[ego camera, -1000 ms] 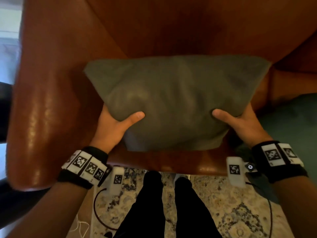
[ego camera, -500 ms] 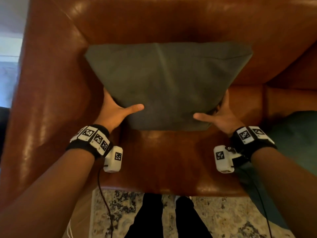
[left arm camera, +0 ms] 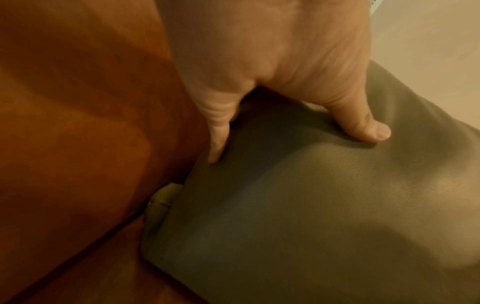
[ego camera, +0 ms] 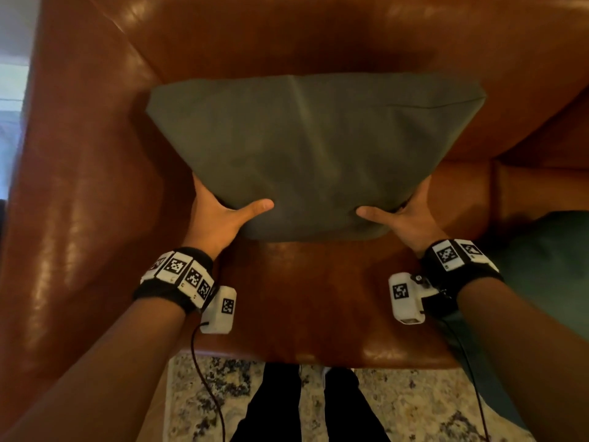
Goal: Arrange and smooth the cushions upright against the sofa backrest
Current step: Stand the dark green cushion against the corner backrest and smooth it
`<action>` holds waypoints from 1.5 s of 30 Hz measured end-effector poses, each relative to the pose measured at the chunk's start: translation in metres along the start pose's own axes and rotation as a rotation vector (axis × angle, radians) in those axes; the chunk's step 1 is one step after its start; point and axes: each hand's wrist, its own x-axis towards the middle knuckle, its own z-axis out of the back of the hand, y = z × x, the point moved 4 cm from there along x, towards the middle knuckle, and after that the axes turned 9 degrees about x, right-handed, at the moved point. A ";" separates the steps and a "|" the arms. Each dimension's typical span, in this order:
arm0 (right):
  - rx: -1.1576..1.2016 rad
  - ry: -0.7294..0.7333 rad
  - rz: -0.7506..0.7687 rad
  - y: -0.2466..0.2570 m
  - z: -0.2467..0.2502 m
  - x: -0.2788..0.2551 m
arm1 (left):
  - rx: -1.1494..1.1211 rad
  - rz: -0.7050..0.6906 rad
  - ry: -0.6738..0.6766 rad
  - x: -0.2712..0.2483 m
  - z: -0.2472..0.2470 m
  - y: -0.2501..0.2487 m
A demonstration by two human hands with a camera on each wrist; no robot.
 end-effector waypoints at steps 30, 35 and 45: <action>-1.202 -0.269 0.596 0.125 -0.046 0.005 | 1.159 -0.559 0.003 0.054 0.047 -0.089; -1.281 0.087 0.458 0.162 -0.096 0.056 | 1.169 -0.592 0.285 0.088 0.017 -0.117; -1.272 -0.176 0.349 0.158 -0.007 0.025 | 1.151 -0.448 0.087 0.085 0.086 -0.103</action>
